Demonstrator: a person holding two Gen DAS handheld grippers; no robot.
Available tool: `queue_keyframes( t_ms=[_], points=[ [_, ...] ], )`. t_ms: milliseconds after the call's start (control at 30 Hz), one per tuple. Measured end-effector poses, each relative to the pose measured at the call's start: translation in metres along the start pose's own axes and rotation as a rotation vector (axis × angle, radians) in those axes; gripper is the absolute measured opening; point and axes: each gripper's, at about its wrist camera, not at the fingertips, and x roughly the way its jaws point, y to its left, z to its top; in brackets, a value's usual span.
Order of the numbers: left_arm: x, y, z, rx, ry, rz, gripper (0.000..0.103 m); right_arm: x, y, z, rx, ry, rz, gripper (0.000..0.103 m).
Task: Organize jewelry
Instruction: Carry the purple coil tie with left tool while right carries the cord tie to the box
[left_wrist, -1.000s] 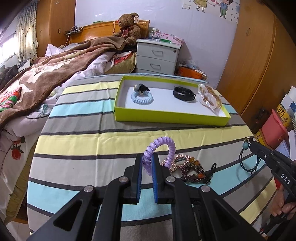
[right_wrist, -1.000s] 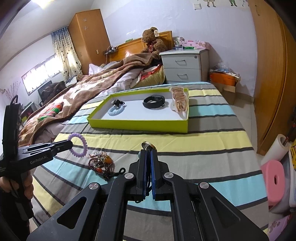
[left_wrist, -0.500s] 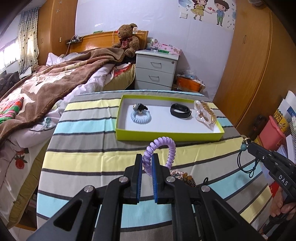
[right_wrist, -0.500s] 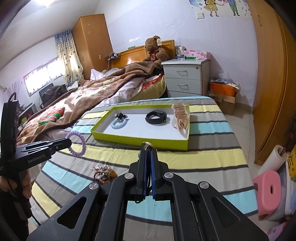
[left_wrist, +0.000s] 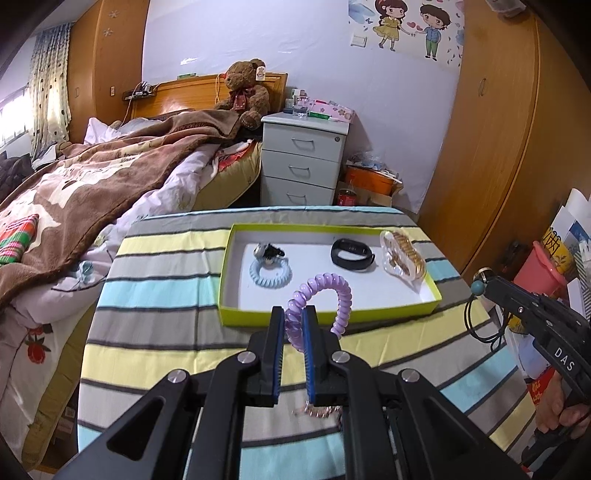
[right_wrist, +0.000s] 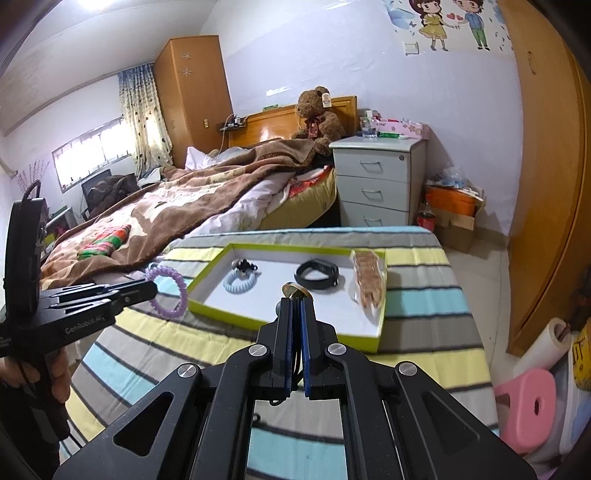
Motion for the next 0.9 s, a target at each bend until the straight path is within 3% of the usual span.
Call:
queue_keyframes(
  t_ms=[467,900],
  points=[
    [0.036,0.006,0.031,-0.023,0.011,-0.019,0.010,0.045,-0.003,0.029,-0.014,0.032,0.007,0.004],
    [0.084,0.020,0.034,-0.062,0.084,-0.001,0.010,0.104,-0.012,0.022,0.019,0.147,0.007,0.004]
  ],
)
